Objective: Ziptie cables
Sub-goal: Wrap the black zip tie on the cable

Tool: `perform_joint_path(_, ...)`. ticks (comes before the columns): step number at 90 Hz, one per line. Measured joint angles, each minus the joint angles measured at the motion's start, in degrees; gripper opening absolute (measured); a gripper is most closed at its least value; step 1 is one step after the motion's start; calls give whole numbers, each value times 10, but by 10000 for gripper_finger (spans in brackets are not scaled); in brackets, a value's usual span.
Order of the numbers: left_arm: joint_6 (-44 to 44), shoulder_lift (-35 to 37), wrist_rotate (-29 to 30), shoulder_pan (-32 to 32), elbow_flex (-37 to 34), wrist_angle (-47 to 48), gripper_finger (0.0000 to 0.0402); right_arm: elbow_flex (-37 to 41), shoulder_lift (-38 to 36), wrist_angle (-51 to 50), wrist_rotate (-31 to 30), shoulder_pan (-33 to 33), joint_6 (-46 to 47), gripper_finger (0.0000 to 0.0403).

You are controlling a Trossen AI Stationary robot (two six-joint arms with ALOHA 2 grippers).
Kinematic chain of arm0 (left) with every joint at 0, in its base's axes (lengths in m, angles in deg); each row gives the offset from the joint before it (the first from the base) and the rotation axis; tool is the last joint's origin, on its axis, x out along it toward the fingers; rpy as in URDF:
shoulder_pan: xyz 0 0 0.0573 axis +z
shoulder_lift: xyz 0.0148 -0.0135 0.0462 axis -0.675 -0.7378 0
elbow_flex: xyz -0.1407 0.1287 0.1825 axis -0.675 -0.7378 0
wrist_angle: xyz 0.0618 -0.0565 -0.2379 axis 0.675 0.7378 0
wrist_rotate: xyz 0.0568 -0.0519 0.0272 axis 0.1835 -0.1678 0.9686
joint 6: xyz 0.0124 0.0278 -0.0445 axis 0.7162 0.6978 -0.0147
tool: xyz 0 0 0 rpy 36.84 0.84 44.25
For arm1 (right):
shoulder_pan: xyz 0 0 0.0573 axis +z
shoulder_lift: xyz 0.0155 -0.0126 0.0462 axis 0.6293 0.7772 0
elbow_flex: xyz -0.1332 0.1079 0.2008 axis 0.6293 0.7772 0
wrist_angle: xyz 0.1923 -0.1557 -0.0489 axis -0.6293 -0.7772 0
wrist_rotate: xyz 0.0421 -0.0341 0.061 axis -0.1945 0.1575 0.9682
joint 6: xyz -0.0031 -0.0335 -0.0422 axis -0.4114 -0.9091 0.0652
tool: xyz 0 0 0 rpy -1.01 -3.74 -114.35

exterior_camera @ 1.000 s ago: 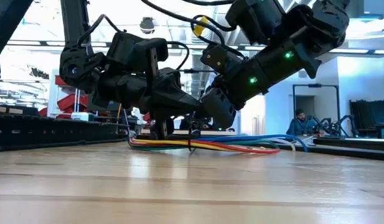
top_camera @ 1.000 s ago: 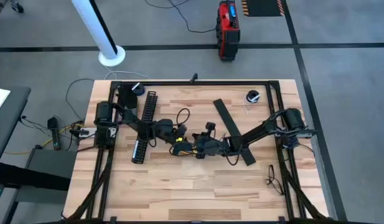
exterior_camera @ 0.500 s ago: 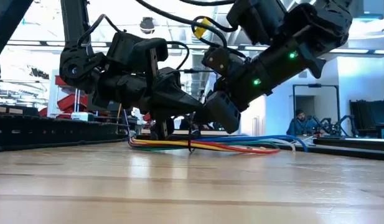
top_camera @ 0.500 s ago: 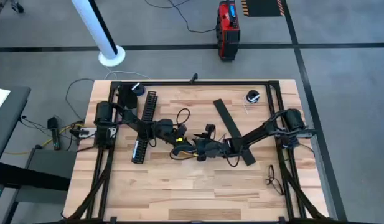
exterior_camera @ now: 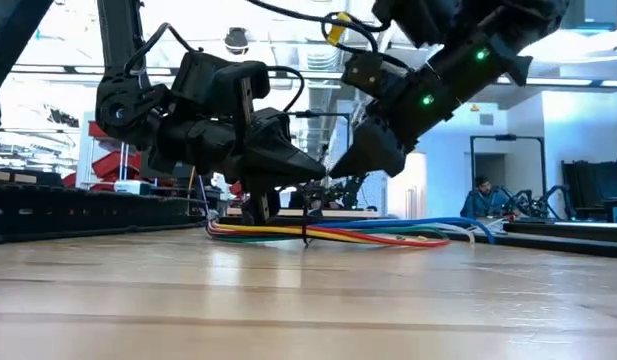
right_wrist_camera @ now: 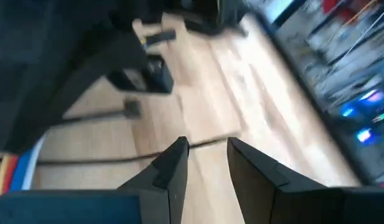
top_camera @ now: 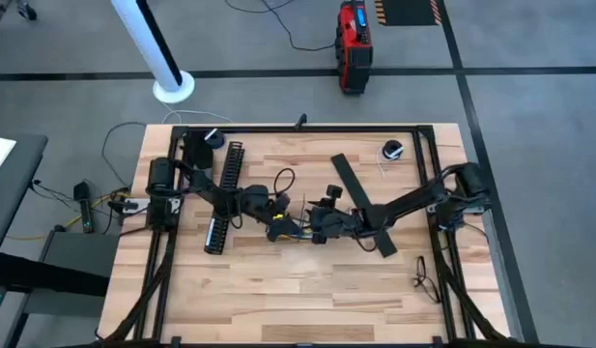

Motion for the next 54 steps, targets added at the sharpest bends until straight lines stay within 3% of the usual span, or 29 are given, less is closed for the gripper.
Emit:
perform_joint_path(10, 1, 0, 0, 0, 0, 0, 0, 10, -3, 7, 72, -21, 44, 112)
perform_joint_path(21, 4, 0, 0, 0, 0, 0, 0, 43, -3, 51, 107, -43, 74, 112)
perform_joint_path(40, 7, 0, -1, 0, 0, 0, 0, 117, -2, 201, 192, -88, 169, 112)
perform_joint_path(54, 8, 0, -1, 0, 0, 0, 0, 164, -3, 276, 203, -105, 237, 112)
